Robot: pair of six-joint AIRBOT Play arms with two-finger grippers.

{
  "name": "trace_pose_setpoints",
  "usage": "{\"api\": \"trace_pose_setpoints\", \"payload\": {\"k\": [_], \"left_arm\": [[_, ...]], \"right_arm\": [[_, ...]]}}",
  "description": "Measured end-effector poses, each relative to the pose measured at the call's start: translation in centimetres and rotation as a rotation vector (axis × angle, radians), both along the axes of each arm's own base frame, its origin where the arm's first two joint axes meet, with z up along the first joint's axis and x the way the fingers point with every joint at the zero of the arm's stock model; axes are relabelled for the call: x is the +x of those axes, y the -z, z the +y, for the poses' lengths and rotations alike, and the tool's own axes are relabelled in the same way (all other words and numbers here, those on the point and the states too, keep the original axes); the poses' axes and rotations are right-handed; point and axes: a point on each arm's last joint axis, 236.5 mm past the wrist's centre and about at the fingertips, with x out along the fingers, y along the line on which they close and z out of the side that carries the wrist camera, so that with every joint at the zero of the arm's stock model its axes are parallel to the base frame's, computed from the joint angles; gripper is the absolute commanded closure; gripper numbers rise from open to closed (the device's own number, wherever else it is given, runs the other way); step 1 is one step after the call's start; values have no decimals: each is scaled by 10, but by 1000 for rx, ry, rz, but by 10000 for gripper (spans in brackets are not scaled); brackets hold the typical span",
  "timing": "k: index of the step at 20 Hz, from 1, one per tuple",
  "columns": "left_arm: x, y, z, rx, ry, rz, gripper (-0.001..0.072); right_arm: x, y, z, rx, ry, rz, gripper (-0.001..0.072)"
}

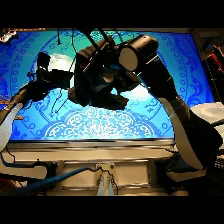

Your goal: Fold the clothes and pants, and hang the long-sleeved shirts on hangers.

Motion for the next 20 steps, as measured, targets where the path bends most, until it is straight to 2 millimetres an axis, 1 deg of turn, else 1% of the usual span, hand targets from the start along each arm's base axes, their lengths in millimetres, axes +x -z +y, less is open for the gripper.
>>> {"api": "trace_pose_setpoints", "payload": {"k": [2, 8, 9, 10, 11, 12, 13, 14, 15, 17, 18, 20], "left_arm": [[1, 2, 0, 3, -7, -10, 697], [4, 8, 0, 3, -22, -22, 697], [4, 8, 0, 3, -23, -23, 697], [5, 9, 0, 3, -23, -23, 697], [4, 9, 0, 4, -24, -24, 697], [5, 9, 0, 4, -25, -24, 697], [5, 9, 0, 4, -25, -24, 697], [5, 10, 0, 5, -24, -24, 697], [5, 10, 0, 5, -25, -24, 697], [5, 10, 0, 5, -25, -24, 697], [5, 10, 0, 5, -25, -24, 697], [5, 10, 0, 5, -25, -25, 697]], "right_arm": [[0, -3, 1, 7, -3, -7, 691], [-4, -3, 4, 15, -19, 2, 690], [-4, -3, 4, 16, -22, 2, 662], [-5, -3, 5, 20, -24, 6, 563], [-6, -3, 6, 23, -28, 7, 502], [-7, -4, 7, 26, -35, 9, 465], [-9, -5, 9, 30, -46, 7, 459], [-11, -9, 11, 38, -60, 3, 436], [-13, -14, 12, 46, -74, -7, 363], [-17, -33, 12, 54, -110, -62, 352], [-17, -47, 9, 51, -127, -117, 352], [-6, -74, -7, -11, -144, -284, 341]]}}
